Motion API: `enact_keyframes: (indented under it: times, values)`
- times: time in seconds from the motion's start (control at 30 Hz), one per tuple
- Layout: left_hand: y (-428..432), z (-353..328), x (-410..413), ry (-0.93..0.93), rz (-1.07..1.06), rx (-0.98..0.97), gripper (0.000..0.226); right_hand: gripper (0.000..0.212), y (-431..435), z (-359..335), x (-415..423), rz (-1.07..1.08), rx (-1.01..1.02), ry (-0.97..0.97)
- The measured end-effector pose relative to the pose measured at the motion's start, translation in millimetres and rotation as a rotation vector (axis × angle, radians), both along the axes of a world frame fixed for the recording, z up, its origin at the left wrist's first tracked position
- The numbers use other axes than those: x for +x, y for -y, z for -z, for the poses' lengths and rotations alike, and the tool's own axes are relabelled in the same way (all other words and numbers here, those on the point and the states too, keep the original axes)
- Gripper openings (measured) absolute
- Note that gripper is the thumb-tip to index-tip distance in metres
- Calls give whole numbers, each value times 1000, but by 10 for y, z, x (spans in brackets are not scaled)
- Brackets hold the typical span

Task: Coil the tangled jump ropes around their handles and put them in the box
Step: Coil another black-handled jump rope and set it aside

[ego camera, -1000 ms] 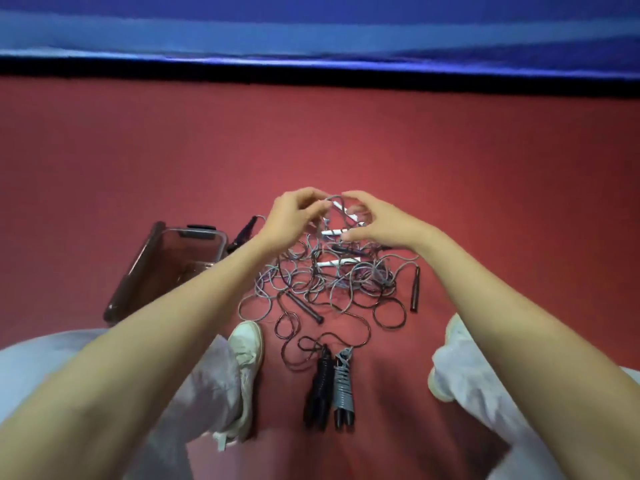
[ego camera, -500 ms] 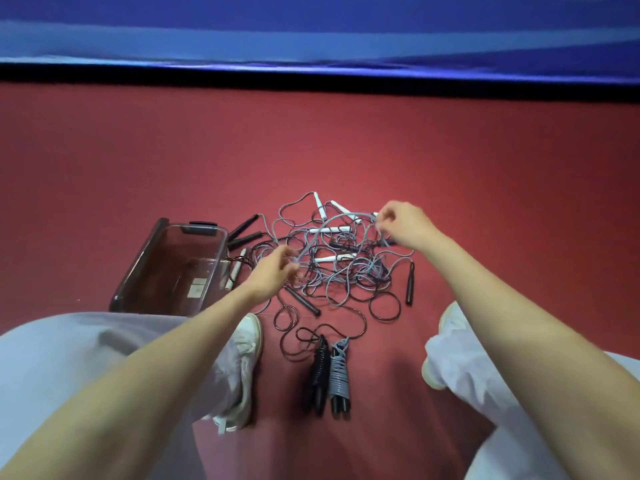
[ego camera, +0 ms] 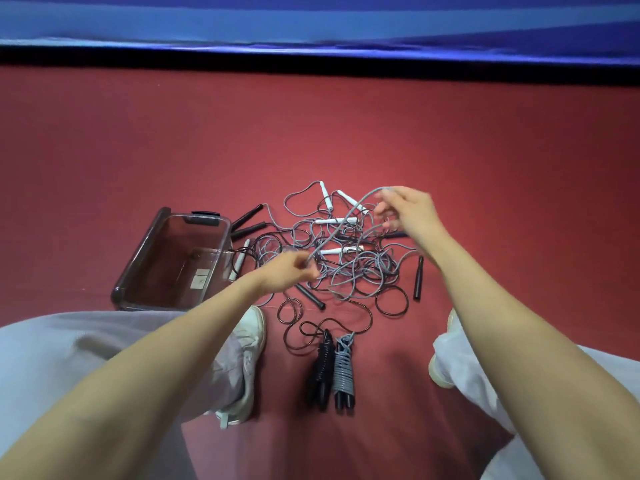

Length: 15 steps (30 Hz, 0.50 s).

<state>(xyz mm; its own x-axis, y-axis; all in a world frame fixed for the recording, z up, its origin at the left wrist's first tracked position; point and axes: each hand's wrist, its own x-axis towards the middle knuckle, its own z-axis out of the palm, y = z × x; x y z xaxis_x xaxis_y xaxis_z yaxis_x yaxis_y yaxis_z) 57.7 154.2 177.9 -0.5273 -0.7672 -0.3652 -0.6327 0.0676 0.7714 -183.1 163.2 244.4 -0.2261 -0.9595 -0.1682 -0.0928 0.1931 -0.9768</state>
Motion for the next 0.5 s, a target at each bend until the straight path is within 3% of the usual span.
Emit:
enact_keyframes:
  times: [0.03, 0.1, 0.17, 0.2, 0.23, 0.3, 0.4, 0.5]
  values:
    - [-9, 82, 49, 74, -9, -22, 11, 16, 64, 32, -84, 42, 36, -97]
    - [-39, 171, 122, 6, -217, -66, 2, 8, 115, 77, -222, -172, 254, -569]
    - [-50, 88, 76, -164, -394, -155, 7, 67, 102, 169, -216, -507, 421, -992]
    - [-36, 2, 15, -199, -371, -196, 7, 89, 74, 187, -134, -621, 381, -997]
    - [-20, -102, -68, -223, -297, -204, 7, 96, 34, 169, -4, -681, 292, -899]
    - [38, -282, -213, -247, -150, -213, 8, 79, 25, 194, 211, -687, 110, -678]
    - [129, -449, -279, -211, -56, -260, 11, 40, 27, 187, 296, -523, -22, -537]
    - [205, -558, -277, -162, -5, -263, 13, 55, -23, 203, 239, -487, -103, -760]
